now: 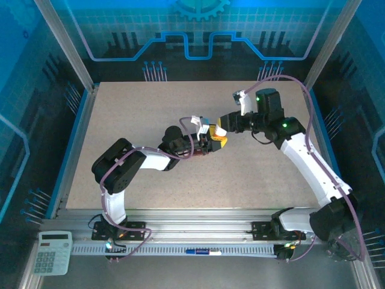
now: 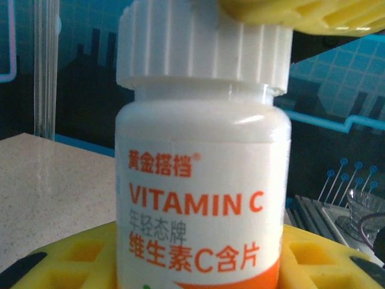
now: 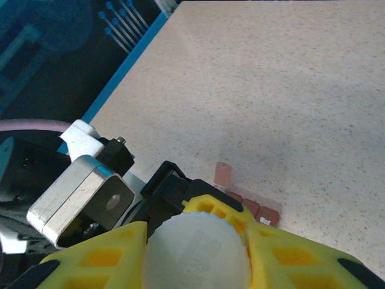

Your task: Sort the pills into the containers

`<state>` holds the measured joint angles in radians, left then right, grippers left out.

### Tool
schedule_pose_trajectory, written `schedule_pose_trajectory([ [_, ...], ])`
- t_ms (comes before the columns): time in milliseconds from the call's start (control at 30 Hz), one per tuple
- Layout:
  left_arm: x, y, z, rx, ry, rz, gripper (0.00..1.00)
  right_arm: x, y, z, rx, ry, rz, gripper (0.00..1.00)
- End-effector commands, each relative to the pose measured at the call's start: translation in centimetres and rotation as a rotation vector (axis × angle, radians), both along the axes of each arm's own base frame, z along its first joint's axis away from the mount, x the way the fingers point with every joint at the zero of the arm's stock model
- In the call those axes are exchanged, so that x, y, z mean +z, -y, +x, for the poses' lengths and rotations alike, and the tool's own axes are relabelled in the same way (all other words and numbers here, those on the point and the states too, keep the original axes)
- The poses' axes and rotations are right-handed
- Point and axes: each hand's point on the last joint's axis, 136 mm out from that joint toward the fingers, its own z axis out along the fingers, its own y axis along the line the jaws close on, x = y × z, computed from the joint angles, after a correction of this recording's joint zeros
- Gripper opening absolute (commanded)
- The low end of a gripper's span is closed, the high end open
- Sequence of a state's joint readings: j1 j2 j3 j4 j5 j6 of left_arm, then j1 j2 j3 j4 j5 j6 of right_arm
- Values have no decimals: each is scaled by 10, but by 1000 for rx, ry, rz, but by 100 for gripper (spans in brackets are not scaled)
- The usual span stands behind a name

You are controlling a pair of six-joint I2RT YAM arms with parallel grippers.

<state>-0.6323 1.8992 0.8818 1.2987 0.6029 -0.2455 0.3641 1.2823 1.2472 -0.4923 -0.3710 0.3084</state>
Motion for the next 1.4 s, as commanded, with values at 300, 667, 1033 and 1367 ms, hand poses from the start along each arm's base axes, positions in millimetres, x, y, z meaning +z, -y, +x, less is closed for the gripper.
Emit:
schedule_pose_trajectory([
  [300, 38, -1, -5, -12, 110, -87, 0, -40, -4, -20, -232, -149, -68, 41],
  [667, 37, -1, -5, -14, 107, -86, 0, 22, 5, -7, -185, -23, -42, 77],
  [1033, 34, -1, -7, -19, 101, -80, 0, 50, 9, -10, 61, 142, -58, 82],
  [1367, 35, -1, -7, -23, 103, -81, 0, 22, 1, -13, 178, 128, -118, 79],
])
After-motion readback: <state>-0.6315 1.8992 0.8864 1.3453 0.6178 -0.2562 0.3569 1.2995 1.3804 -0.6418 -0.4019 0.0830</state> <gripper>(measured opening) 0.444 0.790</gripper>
